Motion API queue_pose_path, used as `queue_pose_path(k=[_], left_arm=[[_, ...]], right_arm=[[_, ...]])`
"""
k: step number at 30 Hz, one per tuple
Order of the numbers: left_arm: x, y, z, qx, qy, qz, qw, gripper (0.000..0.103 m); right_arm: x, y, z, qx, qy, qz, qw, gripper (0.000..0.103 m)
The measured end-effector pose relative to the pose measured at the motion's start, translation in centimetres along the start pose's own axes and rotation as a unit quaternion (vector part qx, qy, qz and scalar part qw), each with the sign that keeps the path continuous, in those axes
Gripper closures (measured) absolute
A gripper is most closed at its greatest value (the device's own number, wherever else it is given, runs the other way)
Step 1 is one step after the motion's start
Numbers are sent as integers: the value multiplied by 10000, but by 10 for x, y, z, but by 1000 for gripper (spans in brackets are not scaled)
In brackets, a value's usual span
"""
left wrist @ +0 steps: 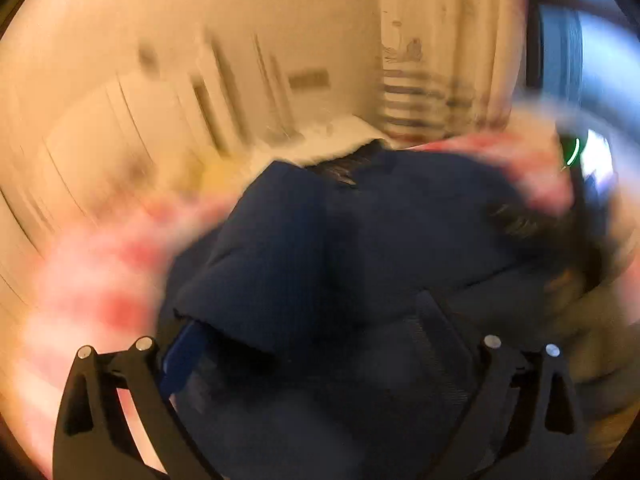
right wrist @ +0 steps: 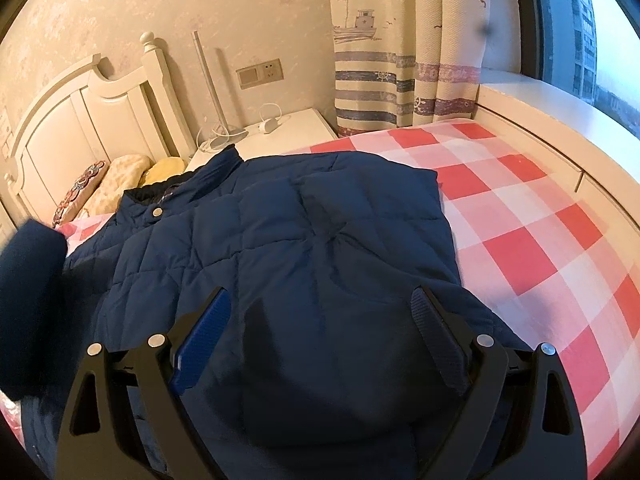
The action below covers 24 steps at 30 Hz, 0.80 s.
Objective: Fold large clothes
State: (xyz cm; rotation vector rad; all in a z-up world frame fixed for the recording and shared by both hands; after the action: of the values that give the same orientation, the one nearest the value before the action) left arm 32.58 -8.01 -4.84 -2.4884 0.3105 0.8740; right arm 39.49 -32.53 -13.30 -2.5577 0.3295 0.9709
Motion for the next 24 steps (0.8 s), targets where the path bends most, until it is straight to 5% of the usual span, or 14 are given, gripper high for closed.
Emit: queue_pose_path(k=[1,2,3,5,7,8,9,11,13,15,18,20,24], left_arm=[[0,11,0,-7,-10,571,9984,6],[-3,28,2,-267,-91,1767,9839,6],[-3,38,6,-241,-241,2026,9787,6],[-1,57,15,346,-466,1702,9837,7],[-12,81,28,386,-448,2350,9702,7],[-24,90,35,273,-303,2967,9541,7],[-33,89,37,218,-85,3077,9512,7],[-46,62,43,-92,389,2771,9600,7],[-45,1,45,-1046,855,2311,9635,7],[-27,-87,63,-2674,932,1348,9495,8],[5,-160,101,-3918,387,319,9187,14],[28,-184,127,-4262,-126,-406,9036,17],[51,-190,160,-4459,-336,-642,8921,17]], right_arm=[[-1,0,0,-5,10,-3,10000,15],[-1,0,0,-1,22,-13,10000,15],[-2,1,0,5,24,-19,10000,15],[-2,1,0,-5,11,-2,10000,15],[-2,0,0,-18,14,1,10000,15],[-3,0,0,-12,15,-13,10000,15],[-2,0,0,3,12,-27,10000,15],[-2,0,0,5,10,-58,10000,15],[-2,-2,0,-35,8,-52,10000,15],[-4,-4,0,-78,62,-89,9999,15],[-15,-13,0,-267,301,-243,9989,16],[-35,-39,5,-693,494,-748,9936,18],[-85,-123,50,-2488,652,-1668,9519,18]])
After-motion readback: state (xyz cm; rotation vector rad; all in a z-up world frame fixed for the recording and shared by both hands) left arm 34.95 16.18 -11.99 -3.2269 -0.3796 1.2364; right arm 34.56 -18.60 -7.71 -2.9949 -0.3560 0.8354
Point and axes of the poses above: each gripper's, at about its wrist camera, not at the fingertips, and x roughly the way its jaws point, y to its right, z to its underside, the point moved 7 cm from there along x, roughly the way its jaws point, and after that the axes turned 8 degrees about x, right-handed, at the moved point
